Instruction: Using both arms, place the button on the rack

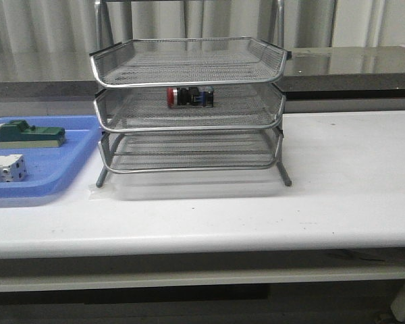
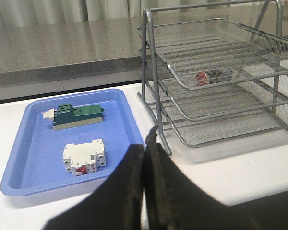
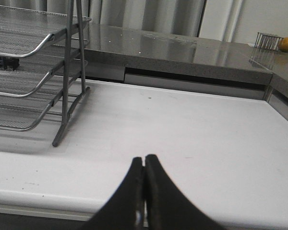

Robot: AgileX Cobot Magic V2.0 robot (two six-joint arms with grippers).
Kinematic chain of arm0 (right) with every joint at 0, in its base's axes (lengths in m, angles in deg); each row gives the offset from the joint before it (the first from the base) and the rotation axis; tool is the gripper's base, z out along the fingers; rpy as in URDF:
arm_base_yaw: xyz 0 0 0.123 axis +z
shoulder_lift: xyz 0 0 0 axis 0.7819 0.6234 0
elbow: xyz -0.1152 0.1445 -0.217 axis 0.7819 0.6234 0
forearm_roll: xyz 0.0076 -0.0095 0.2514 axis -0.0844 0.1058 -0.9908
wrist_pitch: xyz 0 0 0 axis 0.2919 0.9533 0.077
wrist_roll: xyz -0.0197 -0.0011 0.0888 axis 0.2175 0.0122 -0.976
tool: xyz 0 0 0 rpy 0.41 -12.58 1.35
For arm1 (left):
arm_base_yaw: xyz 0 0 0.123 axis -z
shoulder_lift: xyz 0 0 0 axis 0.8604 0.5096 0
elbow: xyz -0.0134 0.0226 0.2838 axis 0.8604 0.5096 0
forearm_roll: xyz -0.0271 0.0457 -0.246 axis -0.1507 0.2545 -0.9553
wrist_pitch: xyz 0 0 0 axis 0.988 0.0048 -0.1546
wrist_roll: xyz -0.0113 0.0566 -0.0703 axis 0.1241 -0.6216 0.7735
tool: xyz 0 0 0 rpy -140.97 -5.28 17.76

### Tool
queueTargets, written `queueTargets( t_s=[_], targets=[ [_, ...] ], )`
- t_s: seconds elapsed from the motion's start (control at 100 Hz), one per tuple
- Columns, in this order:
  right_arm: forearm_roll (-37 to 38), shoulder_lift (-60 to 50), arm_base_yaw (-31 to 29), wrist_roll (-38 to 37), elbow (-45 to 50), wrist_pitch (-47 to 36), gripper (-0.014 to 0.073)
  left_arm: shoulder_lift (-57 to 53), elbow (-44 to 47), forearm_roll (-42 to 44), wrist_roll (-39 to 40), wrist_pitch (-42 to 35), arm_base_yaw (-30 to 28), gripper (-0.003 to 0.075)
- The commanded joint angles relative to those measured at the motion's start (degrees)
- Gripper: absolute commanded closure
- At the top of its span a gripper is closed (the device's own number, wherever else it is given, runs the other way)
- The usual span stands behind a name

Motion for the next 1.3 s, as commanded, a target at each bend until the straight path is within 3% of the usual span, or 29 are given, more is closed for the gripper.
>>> queueTargets(
  t_s=[0.0,0.56,0.8,1.15,1.29],
  targets=[
    [0.55,-0.95,-0.36,-0.08,0.1,-5.13,0.0655,0.51,-1.44,-1.78,0.17,-3.75,-0.14,0.0741],
    [0.55,-0.95,-0.36,-0.08,0.1,-5.13,0.0655,0.51,-1.44,2.12,0.62,-4.66,-0.14,0.0741],
    [0.55,-0.95,-0.36,-0.08,0.1,-5.13,0.0655,0.28,-0.53,22.35,17.02,-7.83,-0.14,0.0741],
    [0.55,-0.95,-0.36,-0.08,0.1,-5.13,0.0655,-7.6,10.62,32.35,30.06,-20.13,-0.14,0.0741],
    [0.55,-0.95,-0.36,-0.08,0.1,-5.13,0.0655,-11.89,15.8,32.61,30.58,-23.46,0.61,0.0741]
  ],
)
